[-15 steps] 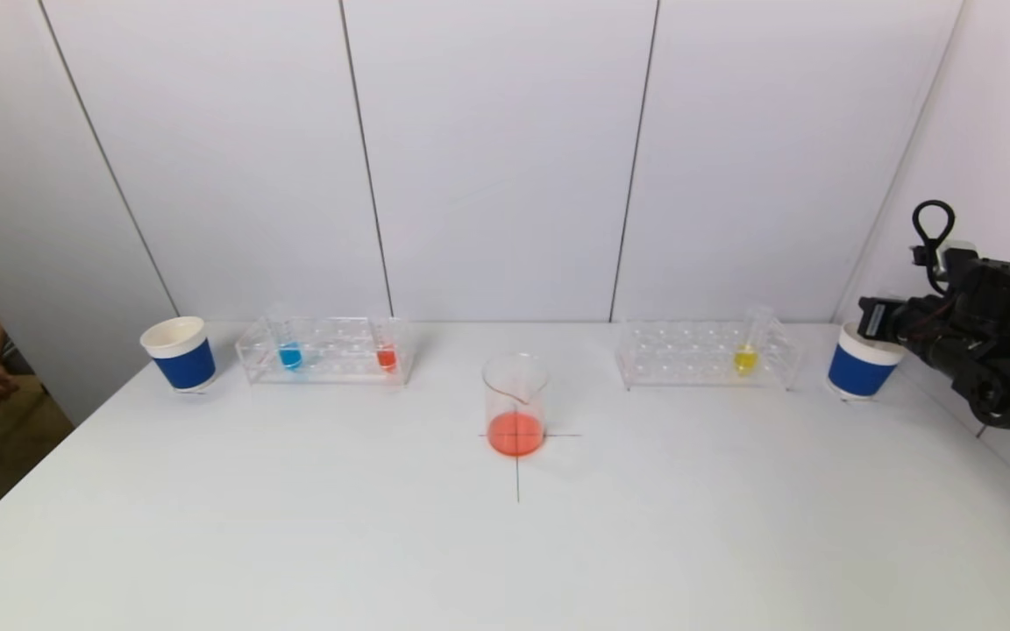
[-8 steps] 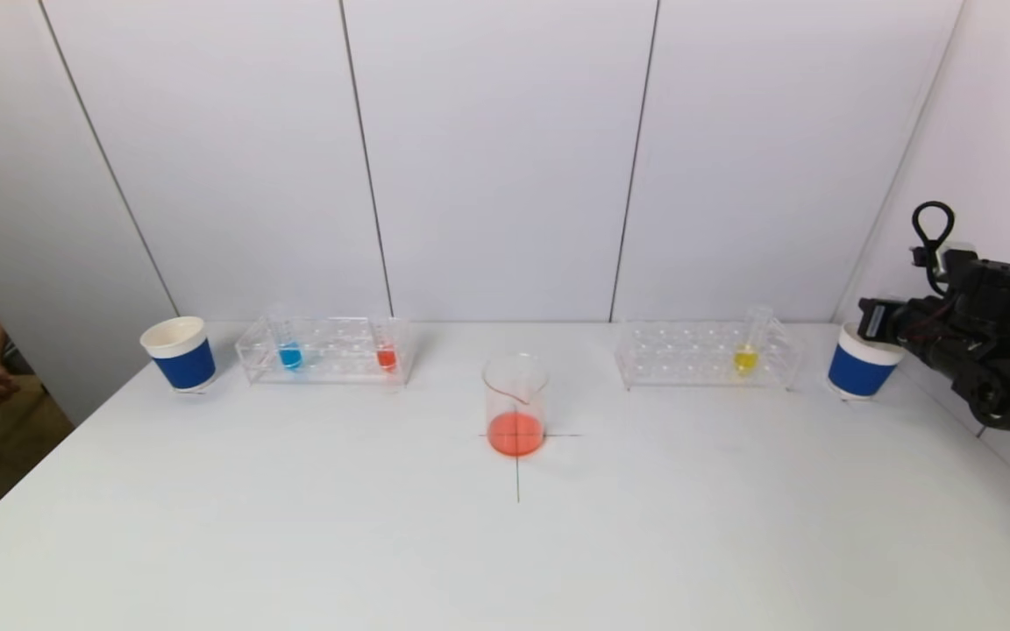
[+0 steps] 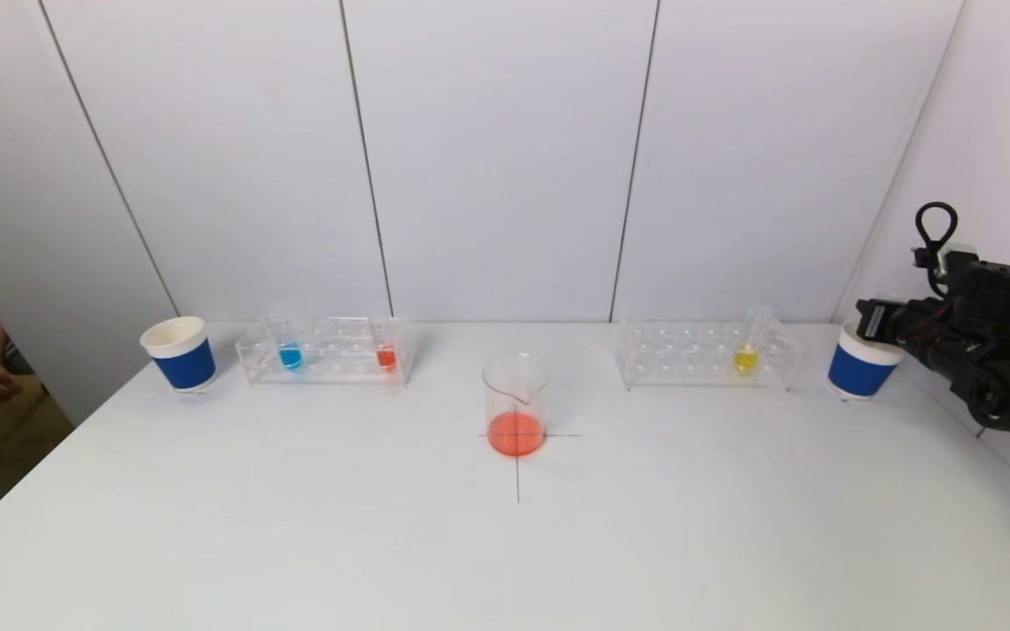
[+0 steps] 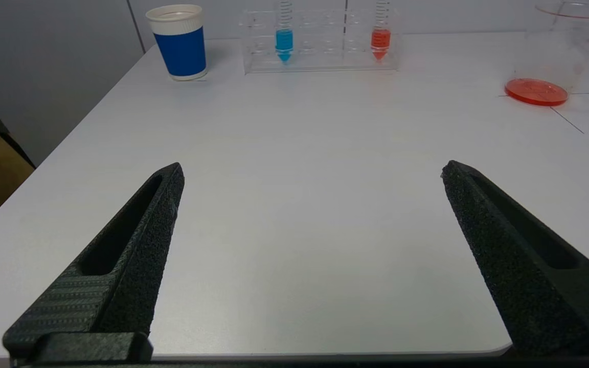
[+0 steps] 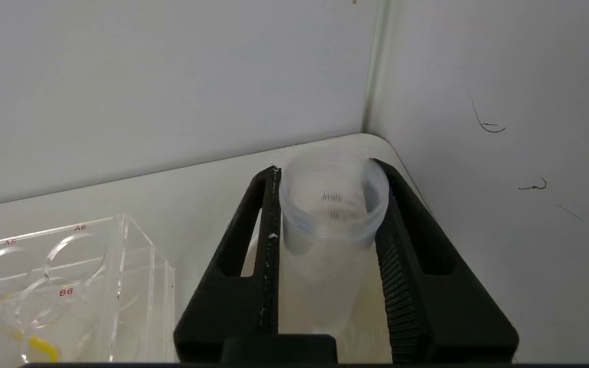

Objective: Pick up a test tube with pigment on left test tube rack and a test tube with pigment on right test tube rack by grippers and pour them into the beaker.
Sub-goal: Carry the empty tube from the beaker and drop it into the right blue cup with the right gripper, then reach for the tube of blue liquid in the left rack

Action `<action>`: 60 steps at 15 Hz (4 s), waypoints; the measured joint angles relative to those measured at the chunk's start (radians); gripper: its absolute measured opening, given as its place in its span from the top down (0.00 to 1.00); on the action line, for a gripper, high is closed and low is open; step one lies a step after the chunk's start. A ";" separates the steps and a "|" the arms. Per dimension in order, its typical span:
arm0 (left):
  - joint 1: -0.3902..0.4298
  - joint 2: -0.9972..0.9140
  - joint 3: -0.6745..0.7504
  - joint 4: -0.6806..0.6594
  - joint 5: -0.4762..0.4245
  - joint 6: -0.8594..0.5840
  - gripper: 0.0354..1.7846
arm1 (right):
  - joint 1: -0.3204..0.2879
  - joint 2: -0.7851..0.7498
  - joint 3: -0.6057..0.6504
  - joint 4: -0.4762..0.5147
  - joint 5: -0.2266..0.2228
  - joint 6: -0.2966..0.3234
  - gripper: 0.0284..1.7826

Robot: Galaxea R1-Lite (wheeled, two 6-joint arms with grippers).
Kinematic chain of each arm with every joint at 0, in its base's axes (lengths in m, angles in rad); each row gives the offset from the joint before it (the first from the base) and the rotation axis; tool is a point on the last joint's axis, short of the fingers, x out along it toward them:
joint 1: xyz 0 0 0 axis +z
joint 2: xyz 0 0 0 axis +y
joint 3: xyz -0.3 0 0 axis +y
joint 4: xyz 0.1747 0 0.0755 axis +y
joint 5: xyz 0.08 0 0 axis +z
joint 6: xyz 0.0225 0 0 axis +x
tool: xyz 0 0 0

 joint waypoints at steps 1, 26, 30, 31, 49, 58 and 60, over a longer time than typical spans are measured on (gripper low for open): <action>0.000 0.000 0.000 0.000 0.000 0.000 0.01 | 0.000 0.000 -0.001 0.000 0.000 0.000 0.59; 0.000 0.000 0.000 0.000 0.000 0.000 0.01 | 0.008 -0.337 0.232 0.009 0.119 0.031 0.00; 0.000 0.000 0.000 0.000 0.000 0.000 0.01 | -0.003 -0.577 0.409 0.011 0.245 0.083 0.00; 0.000 0.000 0.000 0.000 0.000 0.000 0.01 | -0.009 -0.643 0.455 0.014 0.280 0.096 0.00; 0.000 0.000 0.000 0.000 0.000 0.000 0.01 | -0.178 -1.267 0.713 0.210 0.505 0.169 0.00; 0.000 0.000 0.000 0.000 0.000 0.000 0.01 | 0.260 -1.450 0.916 0.268 -0.106 -0.016 0.00; 0.000 0.000 0.000 0.000 0.000 0.000 0.01 | 0.274 -1.563 0.939 0.361 -0.104 -0.016 0.00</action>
